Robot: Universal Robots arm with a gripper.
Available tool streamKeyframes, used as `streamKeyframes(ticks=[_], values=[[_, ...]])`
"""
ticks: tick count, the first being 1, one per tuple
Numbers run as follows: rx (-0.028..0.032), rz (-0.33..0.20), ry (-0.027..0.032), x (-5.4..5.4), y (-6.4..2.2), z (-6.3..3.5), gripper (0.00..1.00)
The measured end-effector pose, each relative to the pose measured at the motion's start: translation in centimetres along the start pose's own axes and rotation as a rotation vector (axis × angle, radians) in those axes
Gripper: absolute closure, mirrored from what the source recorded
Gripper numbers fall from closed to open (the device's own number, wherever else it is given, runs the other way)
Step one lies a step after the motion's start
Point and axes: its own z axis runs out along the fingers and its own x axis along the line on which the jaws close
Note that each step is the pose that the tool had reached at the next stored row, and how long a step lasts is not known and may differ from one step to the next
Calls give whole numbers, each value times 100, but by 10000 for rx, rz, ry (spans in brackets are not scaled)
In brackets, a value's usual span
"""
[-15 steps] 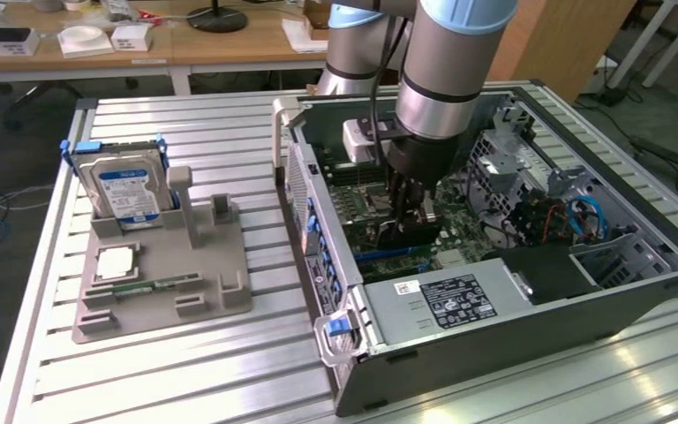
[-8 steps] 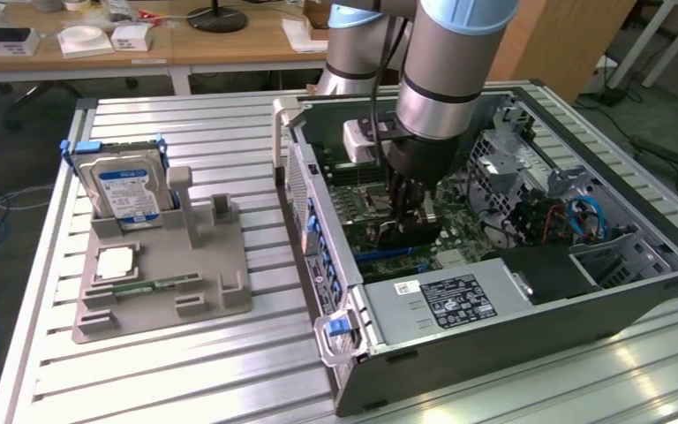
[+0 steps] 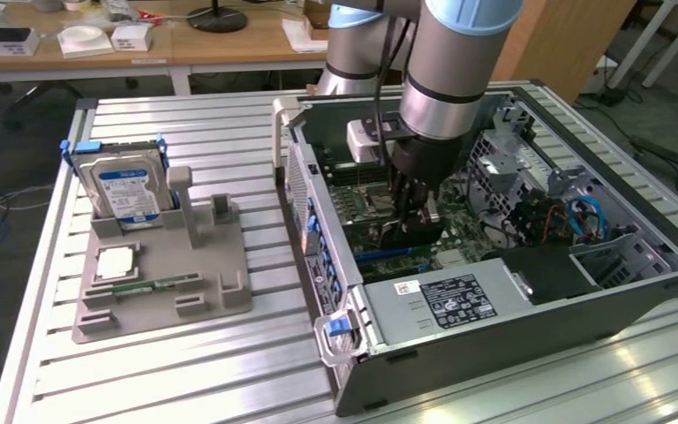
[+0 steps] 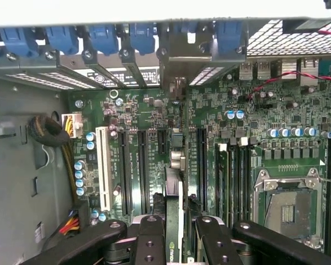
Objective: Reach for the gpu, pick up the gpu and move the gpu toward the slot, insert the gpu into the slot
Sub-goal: 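Insert the gpu into the slot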
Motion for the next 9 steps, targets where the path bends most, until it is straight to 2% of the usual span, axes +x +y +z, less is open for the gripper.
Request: streamKeyframes(ticks=[9], values=[[0,29,2,-31,42,30,74]])
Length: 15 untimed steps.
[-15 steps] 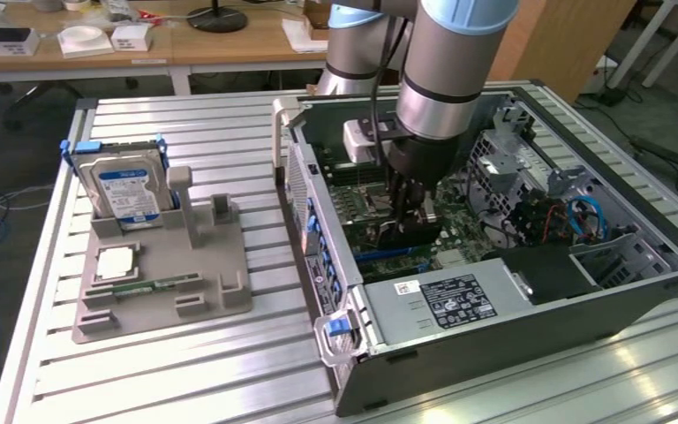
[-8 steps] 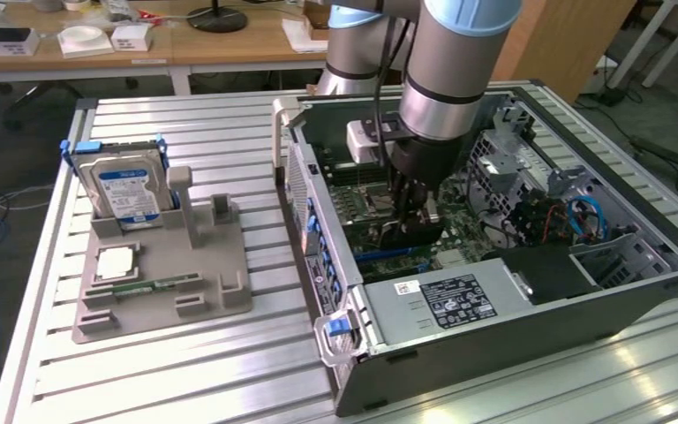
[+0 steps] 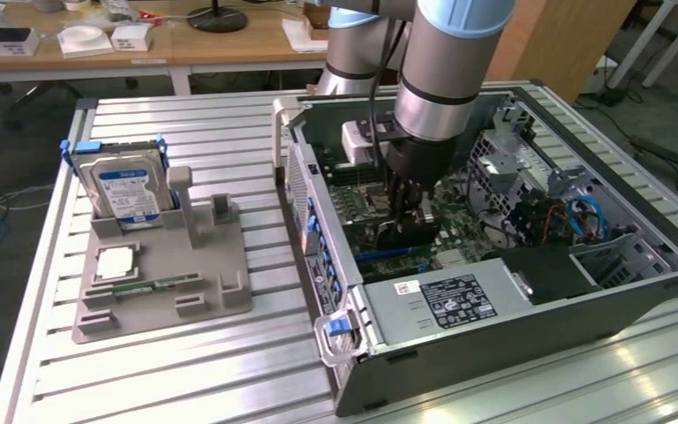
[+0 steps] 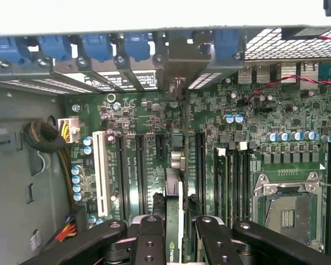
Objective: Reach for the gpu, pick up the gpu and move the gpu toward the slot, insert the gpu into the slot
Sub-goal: 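Insert the gpu into the slot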
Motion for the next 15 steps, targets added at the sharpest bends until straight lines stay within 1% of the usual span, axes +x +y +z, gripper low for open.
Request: streamKeyframes(ticks=[5,9,15], values=[[0,22,3,-12,5,7,74],[2,21,0,-10,31,20,74],[0,22,2,-10,34,24,74]])
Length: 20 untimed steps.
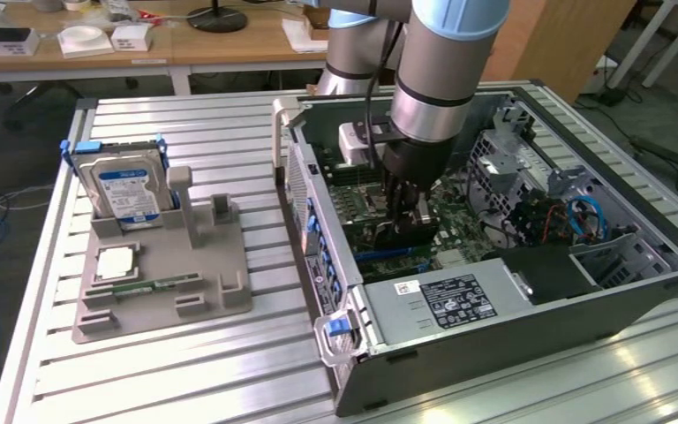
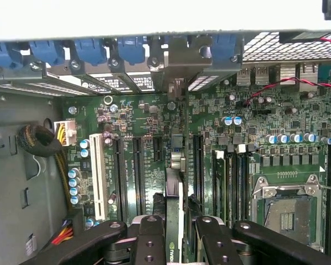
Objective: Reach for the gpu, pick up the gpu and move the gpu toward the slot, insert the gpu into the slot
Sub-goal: 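Insert the gpu into the slot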
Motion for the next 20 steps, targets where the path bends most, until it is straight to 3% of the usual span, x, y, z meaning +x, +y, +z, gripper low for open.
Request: streamKeyframes(ticks=[6,15,20], values=[[22,0,-4,0,0,2,74],[223,-2,-15,-9,3,2,74],[226,-3,-16,-14,26,15,74]])
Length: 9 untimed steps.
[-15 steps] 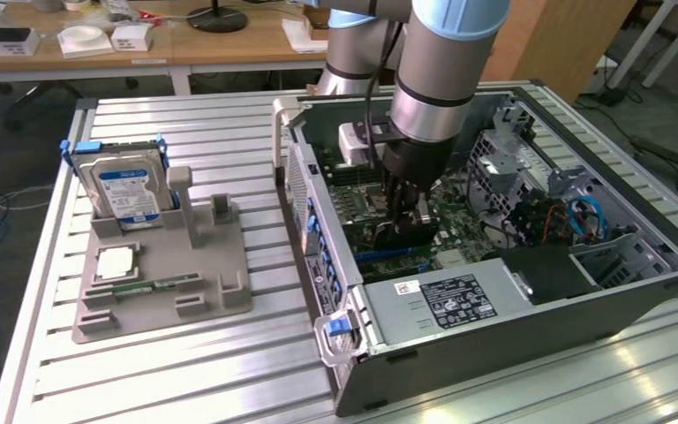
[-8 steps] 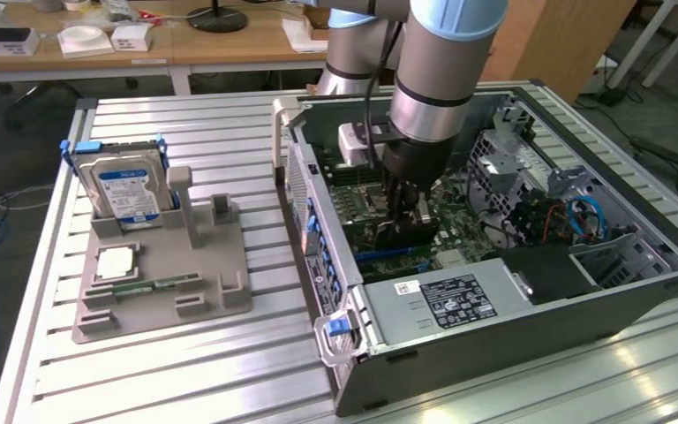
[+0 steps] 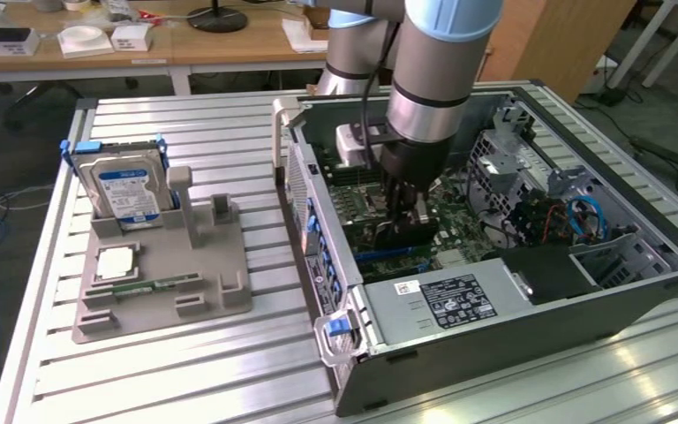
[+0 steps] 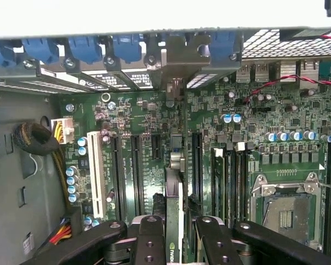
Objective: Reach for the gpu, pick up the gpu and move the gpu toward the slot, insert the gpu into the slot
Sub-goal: 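Insert the gpu into the slot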
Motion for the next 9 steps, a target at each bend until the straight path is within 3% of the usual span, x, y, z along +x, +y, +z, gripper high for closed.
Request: streamKeyframes(ticks=[9], values=[[11,0,0,-6,13,22,74]])
